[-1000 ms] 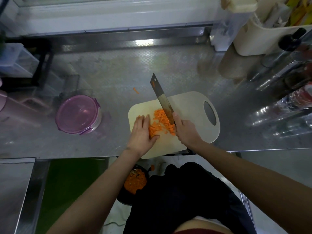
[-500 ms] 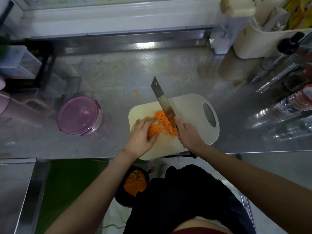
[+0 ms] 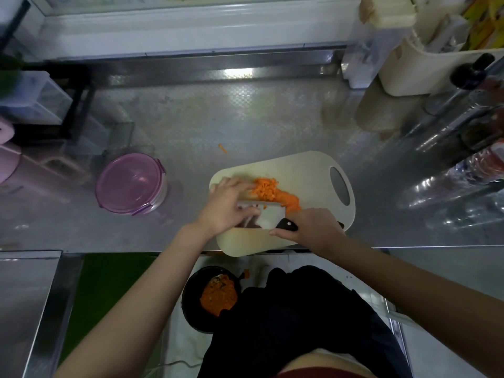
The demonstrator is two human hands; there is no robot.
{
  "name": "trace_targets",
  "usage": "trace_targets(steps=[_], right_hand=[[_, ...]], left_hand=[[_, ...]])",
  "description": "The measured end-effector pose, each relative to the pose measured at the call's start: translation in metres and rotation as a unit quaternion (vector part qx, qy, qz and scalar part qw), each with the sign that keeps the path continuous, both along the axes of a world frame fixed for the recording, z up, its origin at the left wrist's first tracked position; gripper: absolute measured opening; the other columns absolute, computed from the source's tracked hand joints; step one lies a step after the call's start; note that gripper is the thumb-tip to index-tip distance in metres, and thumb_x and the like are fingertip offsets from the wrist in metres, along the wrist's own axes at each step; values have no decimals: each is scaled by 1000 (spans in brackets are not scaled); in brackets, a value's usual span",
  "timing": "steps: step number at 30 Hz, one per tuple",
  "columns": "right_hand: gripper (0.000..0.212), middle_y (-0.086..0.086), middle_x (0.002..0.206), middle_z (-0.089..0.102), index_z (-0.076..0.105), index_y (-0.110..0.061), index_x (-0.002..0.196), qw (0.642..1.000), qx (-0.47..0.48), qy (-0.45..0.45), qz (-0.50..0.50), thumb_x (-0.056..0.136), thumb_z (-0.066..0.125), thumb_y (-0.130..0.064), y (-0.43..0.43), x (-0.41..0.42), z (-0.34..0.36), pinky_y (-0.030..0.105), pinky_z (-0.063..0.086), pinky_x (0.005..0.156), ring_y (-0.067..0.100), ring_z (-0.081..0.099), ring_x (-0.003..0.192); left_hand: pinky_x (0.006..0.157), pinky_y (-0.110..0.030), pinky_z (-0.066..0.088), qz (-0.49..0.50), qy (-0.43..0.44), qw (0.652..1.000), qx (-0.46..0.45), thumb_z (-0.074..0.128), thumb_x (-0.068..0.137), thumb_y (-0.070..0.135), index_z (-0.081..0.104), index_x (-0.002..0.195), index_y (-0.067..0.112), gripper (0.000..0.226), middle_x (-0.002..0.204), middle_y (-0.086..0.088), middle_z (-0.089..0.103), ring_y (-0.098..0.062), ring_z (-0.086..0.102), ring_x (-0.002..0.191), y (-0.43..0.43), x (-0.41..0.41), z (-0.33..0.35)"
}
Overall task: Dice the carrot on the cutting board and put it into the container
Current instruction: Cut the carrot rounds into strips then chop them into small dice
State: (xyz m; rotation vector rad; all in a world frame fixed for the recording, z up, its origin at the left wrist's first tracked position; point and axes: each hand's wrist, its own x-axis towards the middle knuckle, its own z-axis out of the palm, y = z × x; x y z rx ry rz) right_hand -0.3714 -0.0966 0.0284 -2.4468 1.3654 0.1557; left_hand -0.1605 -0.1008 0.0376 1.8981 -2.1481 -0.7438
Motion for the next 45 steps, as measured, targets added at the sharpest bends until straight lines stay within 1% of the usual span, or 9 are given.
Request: trace_targets(steps=[4, 7, 15, 19, 25, 34, 39, 42, 45], right_hand=[[55, 2, 75, 59, 57, -16, 84, 999, 10, 2, 38, 84, 41, -69, 4, 3, 2, 29, 36, 60, 19, 50, 66], [56, 3, 76, 59, 56, -15, 85, 998, 2, 2, 56, 84, 40, -69, 8, 3, 0, 29, 34, 58, 17, 44, 64], [57, 3, 85, 65, 62, -16, 94, 998, -4, -27, 50, 84, 42, -68, 10, 4, -3, 30, 36, 62, 22, 60, 78], [56, 2, 83, 66, 61, -17, 91, 998, -4, -27, 52, 84, 41, -69, 9, 4, 0, 30, 38, 62, 19, 56, 72], [60, 4, 79, 62, 59, -13, 86, 999, -21, -2, 30, 84, 38, -69, 8, -2, 3, 28, 35, 58, 22, 60, 70], [69, 6, 60, 59, 63, -8, 73, 979, 73, -98, -165, 86, 31, -68, 0, 0, -3, 30, 43, 54, 21, 58, 59], [68, 13, 64, 59, 64, 2, 74, 928, 145, -223, -261, 93, 36, -57, -3, 10, 2, 34, 44, 65, 26, 60, 66], [68, 11, 65, 59, 63, 3, 72, 913, 166, -246, -281, 93, 36, -56, -3, 14, 2, 34, 42, 67, 26, 60, 69], [59, 3, 59, 56, 60, -7, 63, 899, 185, -266, -294, 94, 38, -53, -2, 15, 2, 30, 37, 65, 20, 57, 65]], left_hand=[[98, -31, 36, -22, 63, 993, 95, 76, 74, 33, 65, 113, 19, 42, 115, 0, 64, -20, 50, 114, -5, -10, -10], [72, -10, 39, 13, 119, 987, 106, 71, 80, 15, 72, 94, 8, 16, 97, -6, 71, -21, 63, 96, -8, -11, -12], [80, -2, 36, 42, 204, 975, 73, 67, 82, 7, 68, 107, 8, 25, 108, -8, 67, -14, 59, 97, -5, -34, -10], [95, -30, 34, 28, 63, 997, 29, 75, 73, 30, 68, 99, 21, 29, 112, -3, 60, -20, 49, 109, -11, -39, -20], [93, -47, 43, 110, 135, 979, -104, 47, 83, -4, 64, 104, 10, 31, 107, -10, 63, -31, 57, 104, -14, -30, -13], [82, -33, 33, 252, 129, 919, -274, 41, 76, -1, 53, 95, 2, 23, 94, -13, 50, -25, 47, 91, 19, -8, 6], [109, -40, 17, 91, -15, 991, -98, 36, 89, 40, 47, 126, 8, 50, 128, -10, 49, -27, 42, 125, 30, -4, -29], [114, -43, -11, -33, -88, 995, -37, 41, 94, 46, 18, 147, 10, 68, 153, -6, 22, -19, 10, 144, 28, -8, -47], [115, -42, -9, -79, -125, 989, -29, 43, 93, 46, 23, 146, 9, 67, 150, -7, 28, -21, 15, 143, 24, -11, -57]])
